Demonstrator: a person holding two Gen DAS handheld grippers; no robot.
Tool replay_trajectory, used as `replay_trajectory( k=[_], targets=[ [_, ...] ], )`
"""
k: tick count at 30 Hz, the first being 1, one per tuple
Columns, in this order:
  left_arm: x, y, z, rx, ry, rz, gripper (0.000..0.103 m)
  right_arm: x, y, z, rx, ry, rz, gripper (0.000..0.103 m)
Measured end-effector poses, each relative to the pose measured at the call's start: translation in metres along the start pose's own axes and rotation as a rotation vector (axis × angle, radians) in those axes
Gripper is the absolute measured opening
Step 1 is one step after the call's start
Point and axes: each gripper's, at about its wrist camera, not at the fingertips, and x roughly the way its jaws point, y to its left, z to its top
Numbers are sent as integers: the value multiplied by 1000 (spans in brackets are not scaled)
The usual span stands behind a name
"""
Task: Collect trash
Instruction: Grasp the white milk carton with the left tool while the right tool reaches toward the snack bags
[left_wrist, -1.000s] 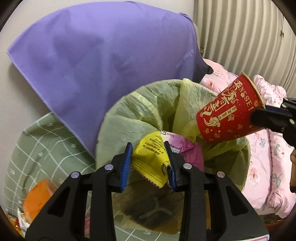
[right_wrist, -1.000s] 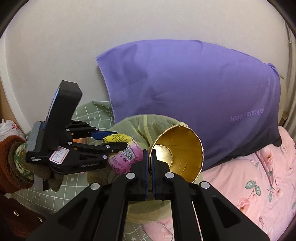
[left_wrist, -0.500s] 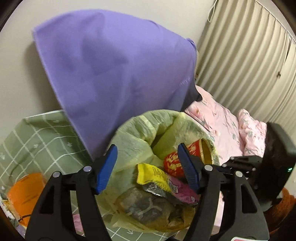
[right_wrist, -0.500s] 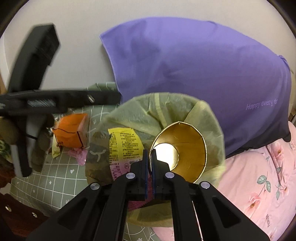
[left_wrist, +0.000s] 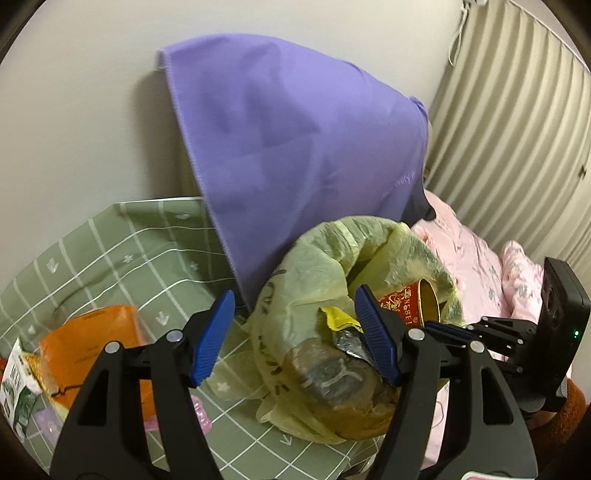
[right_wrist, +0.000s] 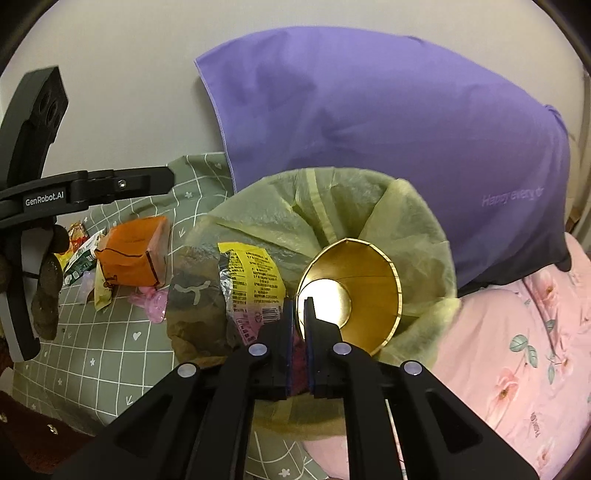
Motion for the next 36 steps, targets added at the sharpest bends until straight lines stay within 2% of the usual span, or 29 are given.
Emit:
replay_trajectory(
  k=[2, 5, 11, 14, 17, 22, 24, 26, 30, 33, 36],
  targets=[
    [-9, 5, -3, -10, -16, 6, 64, -8, 2, 0, -6, -16, -22, 22],
    [-27, 14, -10, -12, -40, 24, 64, -21, 11, 2, -12, -59, -37, 28],
    [-62, 49, -32, -25, -87, 89, 65, -37, 40, 17, -32, -148, 31, 35],
    [-80, 77, -49, -55, -98, 154, 65, -33, 58, 24, -55, -162, 63, 42],
    [-97, 106, -64, -95, -100, 219, 65, -25, 79, 29, -78, -172, 123, 43],
    [-139, 165, -106, -230, -152, 367, 65, -5, 119, 36, -112, -141, 249, 44],
    [-154, 186, -121, -278, -167, 419, 72, 3, 135, 37, -142, -127, 266, 44],
    [-168, 207, -134, -314, -169, 452, 79, 11, 155, 37, -193, -118, 278, 44],
    [-177, 245, -152, -397, -114, 458, 81, 23, 179, 33, -242, -95, 300, 44],
    [-184, 257, -161, -387, -128, 539, 81, 38, 191, 29, -257, -40, 331, 44],
    [-175, 257, -159, -269, -134, 597, 81, 49, 202, 23, -288, -3, 324, 44]
  ],
)
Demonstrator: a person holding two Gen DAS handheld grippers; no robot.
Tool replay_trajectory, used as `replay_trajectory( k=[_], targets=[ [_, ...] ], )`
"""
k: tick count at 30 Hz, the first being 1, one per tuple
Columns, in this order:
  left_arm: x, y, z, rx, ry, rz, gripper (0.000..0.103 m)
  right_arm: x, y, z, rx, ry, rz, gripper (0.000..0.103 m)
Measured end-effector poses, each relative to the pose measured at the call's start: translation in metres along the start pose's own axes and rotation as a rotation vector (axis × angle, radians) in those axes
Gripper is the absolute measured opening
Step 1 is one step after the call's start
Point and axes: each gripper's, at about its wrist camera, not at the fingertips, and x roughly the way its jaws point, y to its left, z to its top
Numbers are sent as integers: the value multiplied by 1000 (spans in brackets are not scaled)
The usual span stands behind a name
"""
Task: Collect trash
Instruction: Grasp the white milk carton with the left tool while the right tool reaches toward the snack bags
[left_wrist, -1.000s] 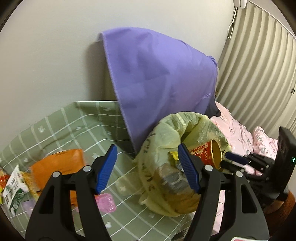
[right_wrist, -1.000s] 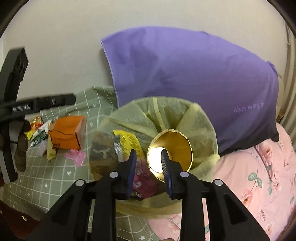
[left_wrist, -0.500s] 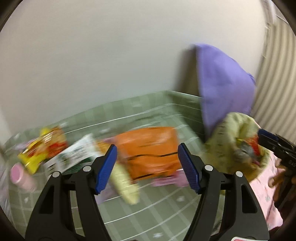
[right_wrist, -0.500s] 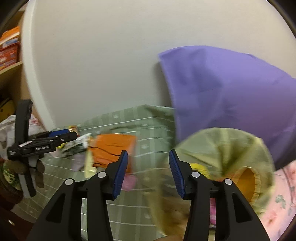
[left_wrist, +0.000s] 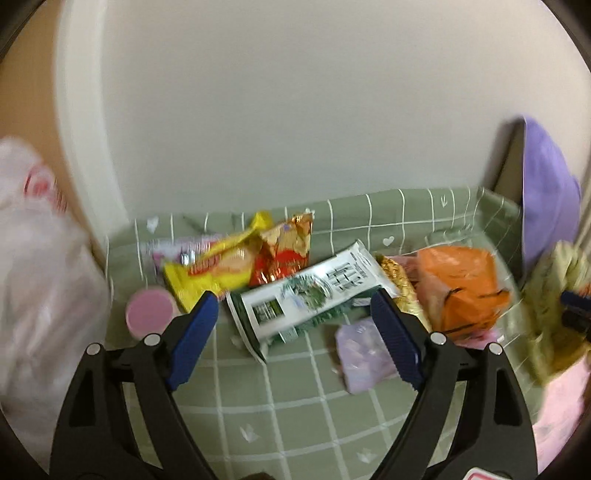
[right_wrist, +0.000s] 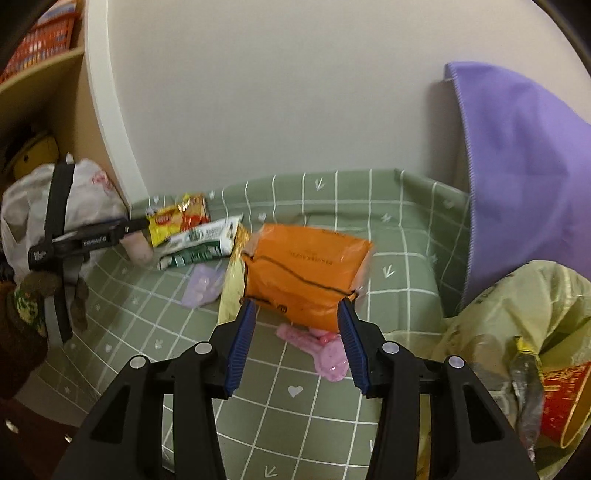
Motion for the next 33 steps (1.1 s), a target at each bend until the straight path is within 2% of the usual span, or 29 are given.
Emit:
replay_trajectory(
  k=[2, 5, 12, 19, 28, 33],
  targets=[
    [12, -10, 1, 97, -3, -39, 81, 8, 3, -3, -13, 27, -6, 44],
    [32, -19, 7, 160, 4, -111, 81, 14, 3, -7, -21, 43, -14, 44],
    [84, -9, 23, 86, 87, -174, 80, 14, -13, -21, 6, 68, -35, 44],
    [117, -15, 22, 109, 177, -212, 81, 18, -20, -34, 22, 97, -24, 44],
    [94, -13, -2, -3, 224, -282, 80, 23, -23, -32, 38, 77, -3, 44],
    [71, -28, -22, 24, 240, -322, 81, 30, -21, -31, 51, 66, 26, 44]
  ],
)
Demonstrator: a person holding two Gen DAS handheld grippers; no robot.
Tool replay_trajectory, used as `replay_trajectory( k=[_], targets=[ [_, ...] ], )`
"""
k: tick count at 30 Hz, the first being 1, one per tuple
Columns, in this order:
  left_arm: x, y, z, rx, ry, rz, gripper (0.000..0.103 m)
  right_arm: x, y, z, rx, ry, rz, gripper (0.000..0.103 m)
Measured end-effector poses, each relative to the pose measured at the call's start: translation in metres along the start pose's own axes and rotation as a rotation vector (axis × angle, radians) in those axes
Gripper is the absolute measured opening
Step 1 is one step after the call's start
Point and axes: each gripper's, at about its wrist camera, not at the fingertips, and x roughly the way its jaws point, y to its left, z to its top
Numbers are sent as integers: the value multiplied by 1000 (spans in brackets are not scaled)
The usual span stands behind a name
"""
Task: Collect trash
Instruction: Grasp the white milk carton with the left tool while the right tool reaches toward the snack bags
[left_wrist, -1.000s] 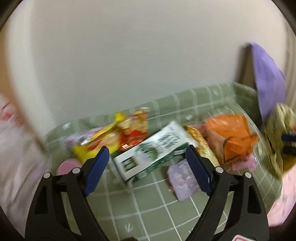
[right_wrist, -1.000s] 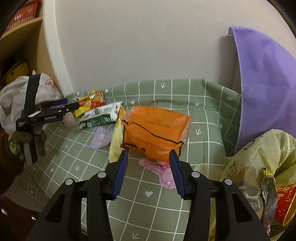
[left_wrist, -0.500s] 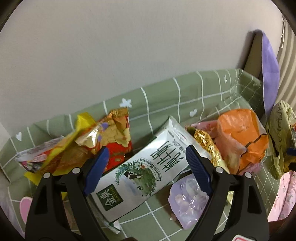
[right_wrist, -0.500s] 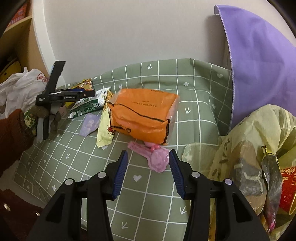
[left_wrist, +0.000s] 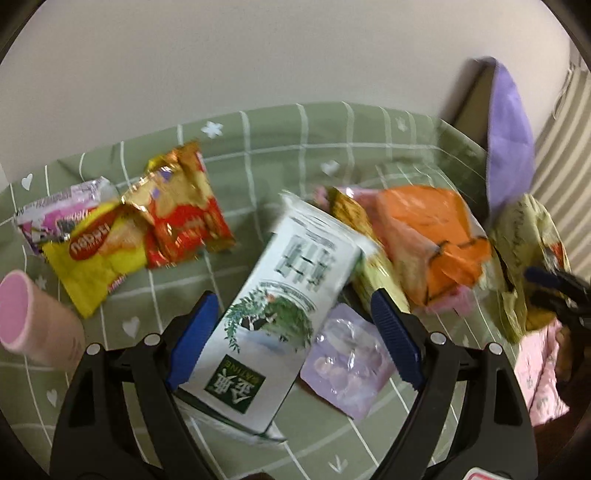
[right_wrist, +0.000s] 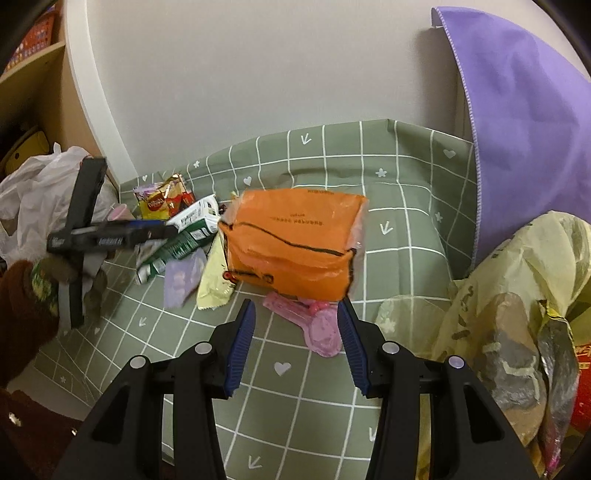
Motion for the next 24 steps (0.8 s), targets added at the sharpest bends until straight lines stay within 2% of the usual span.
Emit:
replay_trajectory(
  k=[3, 5, 8, 12, 15, 16, 18, 21, 24],
  targets=[
    [0, -5, -1, 31, 13, 30, 81, 3, 5, -1, -8, -2, 19, 44],
    [3, -1, 4, 7, 17, 44, 80, 4, 8, -1, -14, 1, 26, 44],
    [10, 8, 10, -21, 44, 3, 81, 3, 11, -4, -21, 6, 26, 44],
    [27, 2, 16, 45, 117, 22, 81, -1, 10, -9, -19, 10, 16, 44],
    [33, 0, 22, 58, 119, 55, 79, -7, 5, -12, -6, 5, 7, 44],
    [34, 0, 24, 57, 114, 70, 76, -8, 3, -14, 1, 4, 4, 44],
    [37, -3, 27, 54, 121, 89, 59, -10, 0, -16, 14, 7, 0, 44],
    [40, -6, 29, 42, 134, 136, 54, -12, -3, -19, 16, 8, -2, 44],
    [29, -4, 32, -31, 111, 116, 52, -14, -2, -18, 9, 1, -1, 44]
  ],
)
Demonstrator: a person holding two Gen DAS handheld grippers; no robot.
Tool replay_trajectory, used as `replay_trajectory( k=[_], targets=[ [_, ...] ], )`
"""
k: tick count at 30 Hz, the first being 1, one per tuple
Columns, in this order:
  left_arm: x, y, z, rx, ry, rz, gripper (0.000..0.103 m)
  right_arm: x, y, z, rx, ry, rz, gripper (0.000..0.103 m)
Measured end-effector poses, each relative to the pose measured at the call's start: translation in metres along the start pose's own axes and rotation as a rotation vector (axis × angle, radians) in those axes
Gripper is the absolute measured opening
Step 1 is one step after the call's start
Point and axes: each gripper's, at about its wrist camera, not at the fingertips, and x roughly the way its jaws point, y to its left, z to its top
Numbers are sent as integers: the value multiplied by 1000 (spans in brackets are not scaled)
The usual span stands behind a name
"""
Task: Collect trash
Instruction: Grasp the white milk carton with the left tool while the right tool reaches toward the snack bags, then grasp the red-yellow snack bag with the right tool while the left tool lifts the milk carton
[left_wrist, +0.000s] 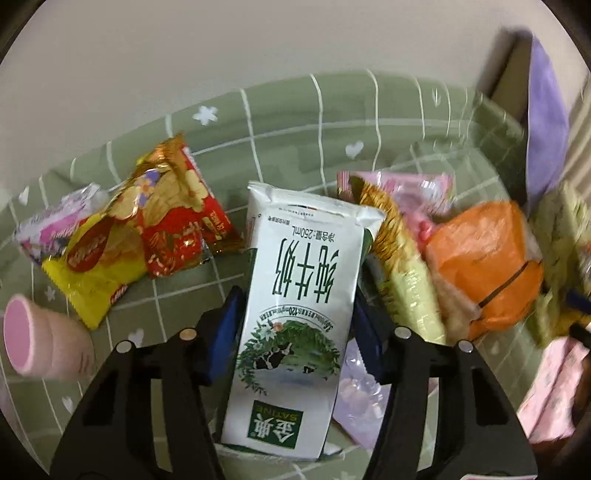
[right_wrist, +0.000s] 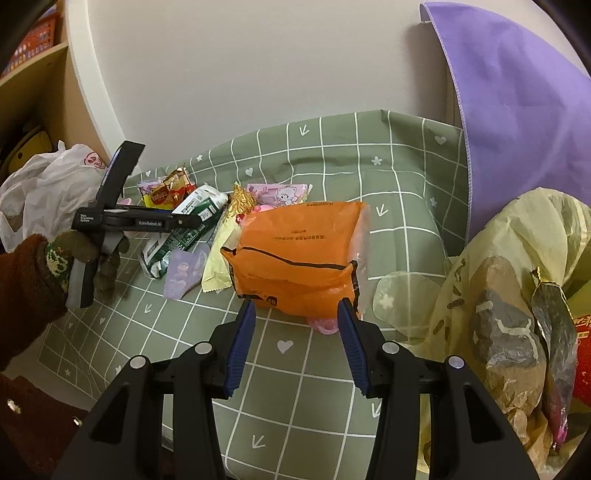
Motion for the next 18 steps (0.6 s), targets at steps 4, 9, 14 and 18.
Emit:
replay_trajectory(
  k=[4, 9, 14, 18],
  targets=[
    [-40, 2, -3, -84, -95, -2, 49, -1, 5, 2, -21, -14, -3, 44],
    [-90, 4, -13, -159, -198, 14, 49, 2, 14, 6, -43, -18, 24, 44],
    [-128, 5, -29, -193, -245, 55, 48, 8, 32, 17, -85, -32, 62, 44],
    [-146, 15, -53, -234, -244, 43, 48, 19, 58, 37, -144, -56, 85, 44]
  ],
)
